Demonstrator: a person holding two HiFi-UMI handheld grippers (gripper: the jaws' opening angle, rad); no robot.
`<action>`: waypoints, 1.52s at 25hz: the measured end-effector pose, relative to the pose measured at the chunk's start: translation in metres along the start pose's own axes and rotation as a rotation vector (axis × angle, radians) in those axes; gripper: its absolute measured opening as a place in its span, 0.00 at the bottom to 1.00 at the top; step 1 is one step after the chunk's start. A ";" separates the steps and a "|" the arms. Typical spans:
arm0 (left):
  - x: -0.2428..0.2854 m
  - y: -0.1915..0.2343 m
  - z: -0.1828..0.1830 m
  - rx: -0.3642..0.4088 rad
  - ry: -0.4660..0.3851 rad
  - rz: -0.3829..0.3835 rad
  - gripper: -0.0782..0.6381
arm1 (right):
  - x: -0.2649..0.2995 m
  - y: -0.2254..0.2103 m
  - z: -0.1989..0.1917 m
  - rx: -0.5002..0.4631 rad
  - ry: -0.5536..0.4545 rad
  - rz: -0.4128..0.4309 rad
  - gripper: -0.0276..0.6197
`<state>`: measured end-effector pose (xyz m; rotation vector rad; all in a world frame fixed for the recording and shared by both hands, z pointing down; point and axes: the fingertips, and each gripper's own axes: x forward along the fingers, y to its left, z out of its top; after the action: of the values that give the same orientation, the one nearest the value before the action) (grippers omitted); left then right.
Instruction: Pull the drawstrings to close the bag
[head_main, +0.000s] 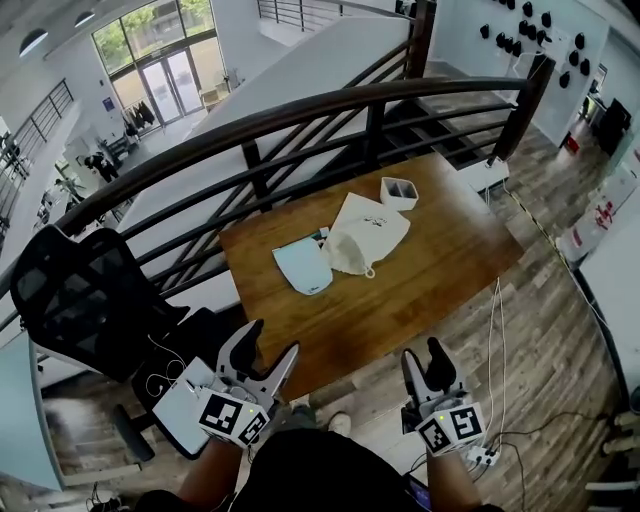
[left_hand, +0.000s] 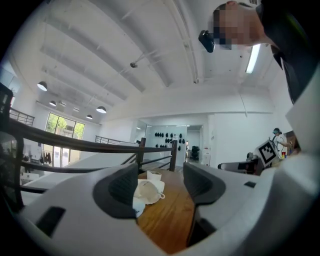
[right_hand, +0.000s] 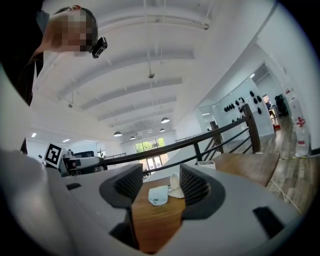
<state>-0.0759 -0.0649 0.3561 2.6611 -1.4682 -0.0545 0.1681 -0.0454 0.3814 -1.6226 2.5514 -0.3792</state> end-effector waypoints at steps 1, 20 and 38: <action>0.004 0.006 -0.001 -0.005 0.005 -0.004 0.52 | 0.006 0.000 0.001 -0.001 0.003 -0.005 0.38; 0.059 0.110 -0.007 -0.030 0.036 -0.103 0.49 | 0.152 -0.015 -0.045 -0.084 0.161 -0.132 0.38; 0.057 0.123 -0.053 -0.101 0.162 0.014 0.48 | 0.254 -0.089 -0.143 -0.220 0.466 -0.228 0.41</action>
<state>-0.1444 -0.1741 0.4227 2.5096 -1.3950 0.0838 0.1073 -0.2880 0.5558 -2.1351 2.8196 -0.5733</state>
